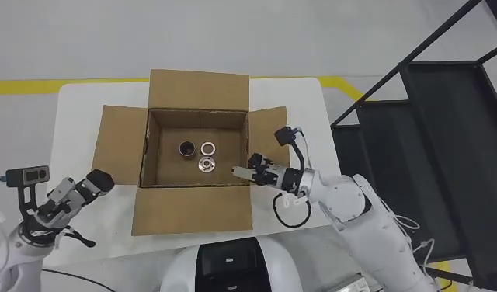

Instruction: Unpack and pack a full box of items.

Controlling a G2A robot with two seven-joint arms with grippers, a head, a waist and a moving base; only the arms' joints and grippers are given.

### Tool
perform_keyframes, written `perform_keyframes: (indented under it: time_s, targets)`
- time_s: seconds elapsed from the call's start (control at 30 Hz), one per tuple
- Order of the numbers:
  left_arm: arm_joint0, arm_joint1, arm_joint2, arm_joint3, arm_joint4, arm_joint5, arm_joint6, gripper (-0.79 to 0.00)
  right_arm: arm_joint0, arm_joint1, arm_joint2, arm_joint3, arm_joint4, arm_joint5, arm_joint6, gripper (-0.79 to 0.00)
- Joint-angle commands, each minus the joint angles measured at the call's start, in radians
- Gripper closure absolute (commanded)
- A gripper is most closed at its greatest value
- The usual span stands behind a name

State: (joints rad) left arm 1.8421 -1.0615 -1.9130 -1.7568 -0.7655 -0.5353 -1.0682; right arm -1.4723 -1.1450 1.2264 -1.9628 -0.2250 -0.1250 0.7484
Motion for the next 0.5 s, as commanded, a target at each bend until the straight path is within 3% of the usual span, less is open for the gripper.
perform_keyframes:
  time_s: [0.0,0.23,0.47]
  targets:
    - [0.007,-0.002,-0.001,0.022,-0.026,-0.014,-0.009,-0.785,0.040,-0.005,-0.050,0.007,-0.037,0.023,0.009,-0.785]
    - [0.027,-0.008,-0.018,0.100,-0.054,-0.090,-0.029,-0.785,0.228,-0.052,-0.290,0.136,-0.114,0.146,-0.008,-0.785]
    - [0.023,-0.010,-0.010,0.125,-0.071,-0.104,-0.043,-0.785,0.358,-0.094,-0.450,0.237,-0.316,0.288,-0.068,-0.785]
